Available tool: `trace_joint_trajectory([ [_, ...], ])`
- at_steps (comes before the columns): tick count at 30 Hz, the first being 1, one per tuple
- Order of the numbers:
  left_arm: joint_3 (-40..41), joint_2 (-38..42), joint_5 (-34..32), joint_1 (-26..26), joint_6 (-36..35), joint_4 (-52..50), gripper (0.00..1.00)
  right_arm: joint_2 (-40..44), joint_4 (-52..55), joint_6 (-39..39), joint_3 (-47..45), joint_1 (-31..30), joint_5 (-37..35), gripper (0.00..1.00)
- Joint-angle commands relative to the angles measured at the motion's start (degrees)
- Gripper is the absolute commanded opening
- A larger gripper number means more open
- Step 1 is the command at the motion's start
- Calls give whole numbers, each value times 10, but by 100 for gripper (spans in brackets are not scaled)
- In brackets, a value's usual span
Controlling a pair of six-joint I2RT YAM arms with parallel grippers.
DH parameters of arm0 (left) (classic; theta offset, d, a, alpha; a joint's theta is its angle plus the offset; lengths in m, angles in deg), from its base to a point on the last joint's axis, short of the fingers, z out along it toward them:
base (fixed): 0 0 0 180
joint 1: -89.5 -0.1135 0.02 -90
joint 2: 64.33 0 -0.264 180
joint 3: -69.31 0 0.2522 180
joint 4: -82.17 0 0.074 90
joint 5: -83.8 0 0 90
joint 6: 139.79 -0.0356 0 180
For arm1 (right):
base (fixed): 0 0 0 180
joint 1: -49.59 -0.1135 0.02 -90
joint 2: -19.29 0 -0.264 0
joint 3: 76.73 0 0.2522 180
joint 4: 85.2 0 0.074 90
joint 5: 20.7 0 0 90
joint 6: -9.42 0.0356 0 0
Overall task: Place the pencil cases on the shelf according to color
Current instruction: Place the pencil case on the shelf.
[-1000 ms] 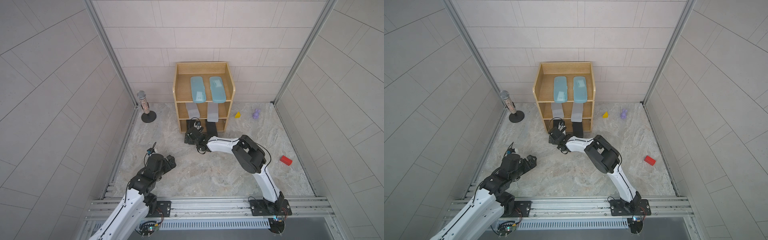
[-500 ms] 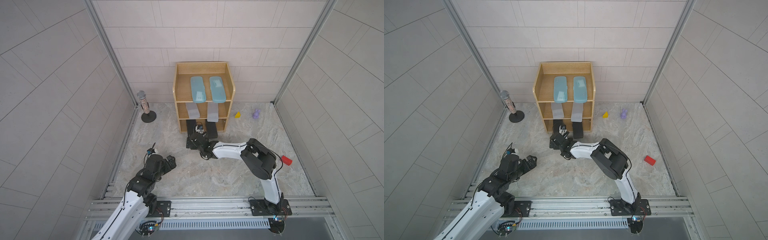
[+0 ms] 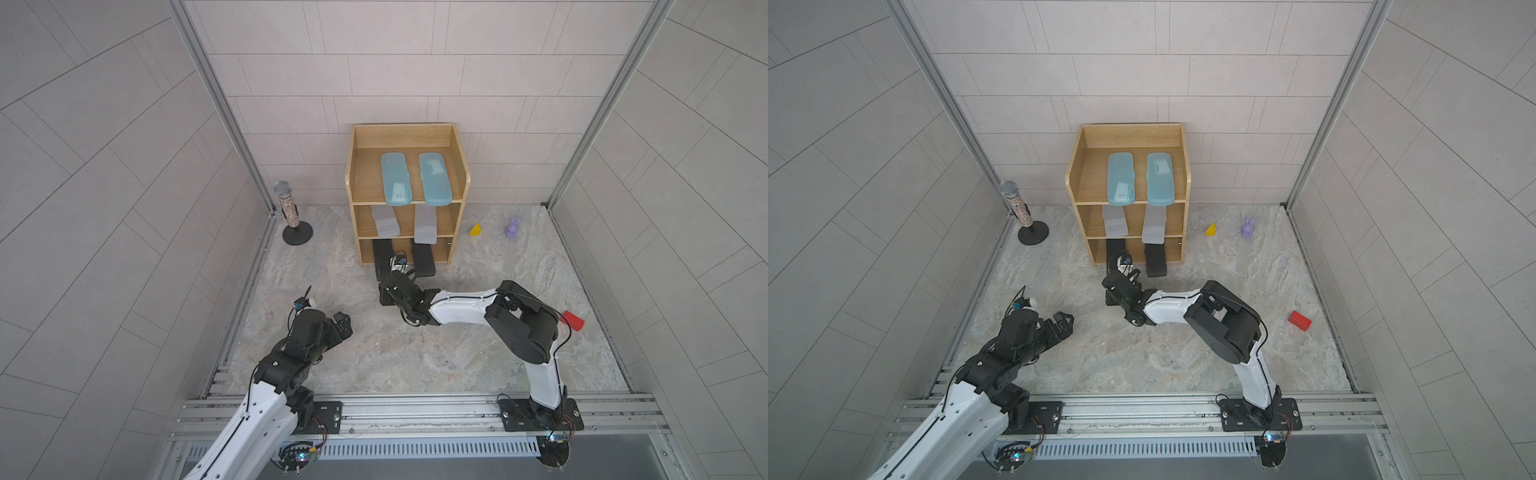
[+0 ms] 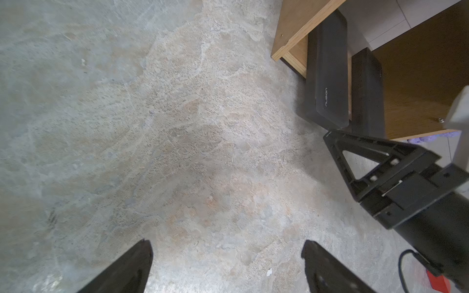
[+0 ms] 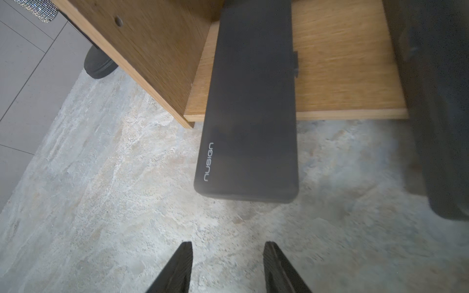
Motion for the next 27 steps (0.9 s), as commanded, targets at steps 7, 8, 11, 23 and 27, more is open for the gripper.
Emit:
trace_joint_trajectory([
  [7, 4, -5, -3, -2, -16, 6, 100, -63, -48, 16, 37, 46, 57, 48],
  [8, 4, -6, -3, -2, -18, 5, 100, -65, -52, 11, 41, 47, 64, 49],
  [11, -3, -9, -8, -2, -23, -2, 100, -60, -69, -2, 42, 48, 84, 53],
  [23, -45, -15, -10, -2, -35, -5, 100, 129, -110, -39, -132, 22, 68, 100],
  [27, -53, -4, -17, -2, -34, 11, 100, 232, -70, -74, -205, 10, 23, 100],
])
